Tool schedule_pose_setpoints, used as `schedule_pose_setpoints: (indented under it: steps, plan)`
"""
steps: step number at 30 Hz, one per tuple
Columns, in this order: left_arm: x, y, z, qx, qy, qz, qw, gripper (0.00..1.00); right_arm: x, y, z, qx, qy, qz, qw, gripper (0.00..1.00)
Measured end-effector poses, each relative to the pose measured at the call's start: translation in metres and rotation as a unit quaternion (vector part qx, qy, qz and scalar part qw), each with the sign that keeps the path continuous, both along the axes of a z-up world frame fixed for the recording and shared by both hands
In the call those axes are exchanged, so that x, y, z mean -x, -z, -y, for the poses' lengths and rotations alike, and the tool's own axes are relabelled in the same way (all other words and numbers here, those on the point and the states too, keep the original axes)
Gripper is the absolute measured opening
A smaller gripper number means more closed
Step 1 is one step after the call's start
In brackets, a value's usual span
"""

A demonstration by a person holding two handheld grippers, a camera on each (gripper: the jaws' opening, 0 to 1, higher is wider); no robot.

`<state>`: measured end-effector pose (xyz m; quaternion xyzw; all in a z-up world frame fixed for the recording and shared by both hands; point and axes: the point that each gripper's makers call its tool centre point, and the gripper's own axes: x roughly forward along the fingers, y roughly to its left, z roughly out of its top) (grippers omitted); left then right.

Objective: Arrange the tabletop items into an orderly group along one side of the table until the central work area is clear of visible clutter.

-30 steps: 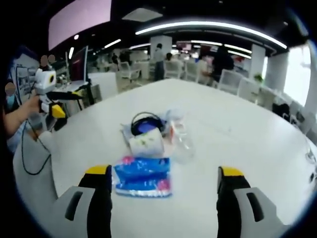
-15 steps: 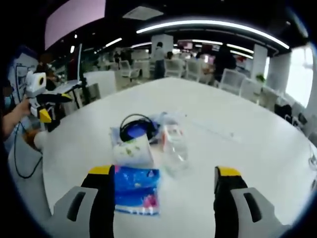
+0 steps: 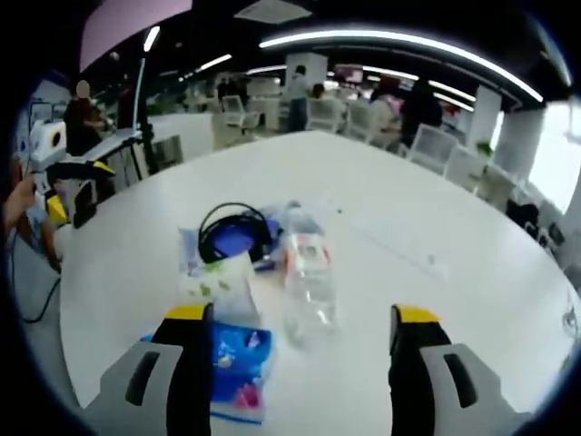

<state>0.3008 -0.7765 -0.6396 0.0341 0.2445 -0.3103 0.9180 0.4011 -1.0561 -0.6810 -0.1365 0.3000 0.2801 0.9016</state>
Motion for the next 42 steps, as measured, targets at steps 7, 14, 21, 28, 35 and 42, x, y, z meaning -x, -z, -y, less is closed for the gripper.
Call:
schedule_pose_setpoints:
  steps: [7, 14, 21, 28, 35, 42]
  plan:
    - [-0.002, 0.002, -0.001, 0.002, -0.003, -0.002, 1.0, 0.86, -0.019, 0.007, 0.001, 0.001, 0.005, -0.002, 1.0, 0.74]
    - [-0.008, 0.005, 0.002, 0.012, -0.005, -0.004, 0.9999, 0.85, -0.031, 0.016, 0.0, 0.004, 0.003, -0.01, 0.9999, 0.73]
    - [-0.018, 0.009, 0.011, 0.027, -0.001, -0.009, 0.9996, 0.85, -0.041, 0.025, -0.003, 0.001, 0.002, -0.015, 0.9999, 0.72]
    - [-0.029, 0.006, 0.024, 0.041, 0.01, -0.006, 0.9991, 0.83, -0.049, 0.031, -0.009, 0.003, -0.007, -0.016, 0.9998, 0.7]
    - [-0.049, 0.001, 0.042, 0.092, 0.02, -0.008, 0.9955, 0.81, -0.054, 0.04, -0.013, 0.008, -0.016, -0.02, 0.9996, 0.68]
    - [-0.074, -0.005, 0.062, 0.099, 0.038, -0.004, 0.9943, 0.8, -0.056, 0.042, -0.013, 0.006, -0.02, -0.022, 0.9995, 0.65]
